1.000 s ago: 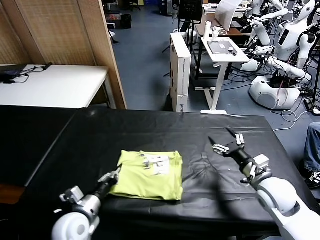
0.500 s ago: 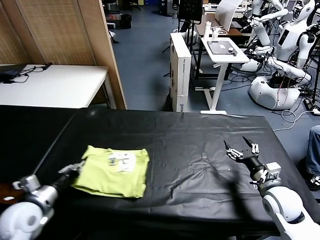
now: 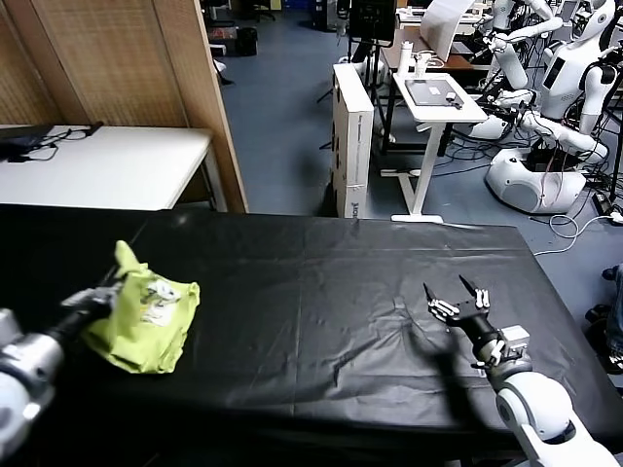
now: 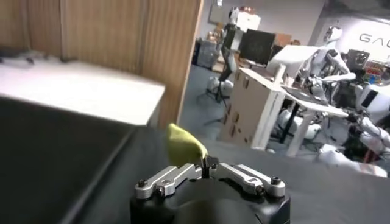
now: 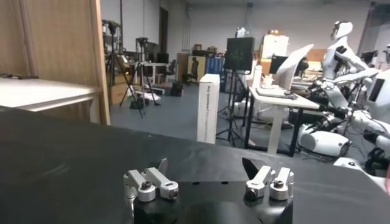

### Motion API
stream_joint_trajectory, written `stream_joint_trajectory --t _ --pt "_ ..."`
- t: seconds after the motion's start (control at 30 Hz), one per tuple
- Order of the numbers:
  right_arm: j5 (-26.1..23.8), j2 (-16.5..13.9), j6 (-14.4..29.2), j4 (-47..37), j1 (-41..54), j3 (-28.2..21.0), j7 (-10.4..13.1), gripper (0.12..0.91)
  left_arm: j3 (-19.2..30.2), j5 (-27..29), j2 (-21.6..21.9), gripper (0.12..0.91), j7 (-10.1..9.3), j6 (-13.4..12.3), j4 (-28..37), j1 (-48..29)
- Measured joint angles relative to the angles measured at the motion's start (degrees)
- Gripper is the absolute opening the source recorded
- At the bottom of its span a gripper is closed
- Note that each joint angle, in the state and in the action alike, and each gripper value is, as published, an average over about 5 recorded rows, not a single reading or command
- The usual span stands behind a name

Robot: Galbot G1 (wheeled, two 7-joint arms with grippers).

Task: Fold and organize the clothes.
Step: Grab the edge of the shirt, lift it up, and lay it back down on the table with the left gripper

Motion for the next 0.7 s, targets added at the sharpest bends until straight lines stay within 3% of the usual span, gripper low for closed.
stream_joint_trajectory --t 0.07,0.23,0.4,0.6,0.7 --pt "-0.61 0.22 0.04 0.24 -0.45 0.02 0.0 0.907 5.05 1.71 -3.49 0.161 -1.67 0.18 -2.11 -1.48" --pt "-2.82 1.18 0.04 0.5 -1.27 -0.91 -0.04 0.907 19.38 5.41 -12.82 0.161 -3.39 0.38 -3.19 -4.94" --pt "-4.4 1.86 -0.24 0.56 -0.75 -2.74 -0.06 0.907 30.94 9.48 -21.2 0.161 -3.04 0.24 -0.32 -7.92" --pt "-1.07 0.95 -1.66 2.4 0.58 -6.85 -0.51 0.907 36.33 12.39 -25.42 0.163 -2.63 -0.19 3.63 -10.05" --pt "1.9 0.1 -3.19 3.32 1.35 -9.29 -0.29 0.907 37.03 12.45 -25.28 0.245 -2.31 -0.17 3.81 -10.12"
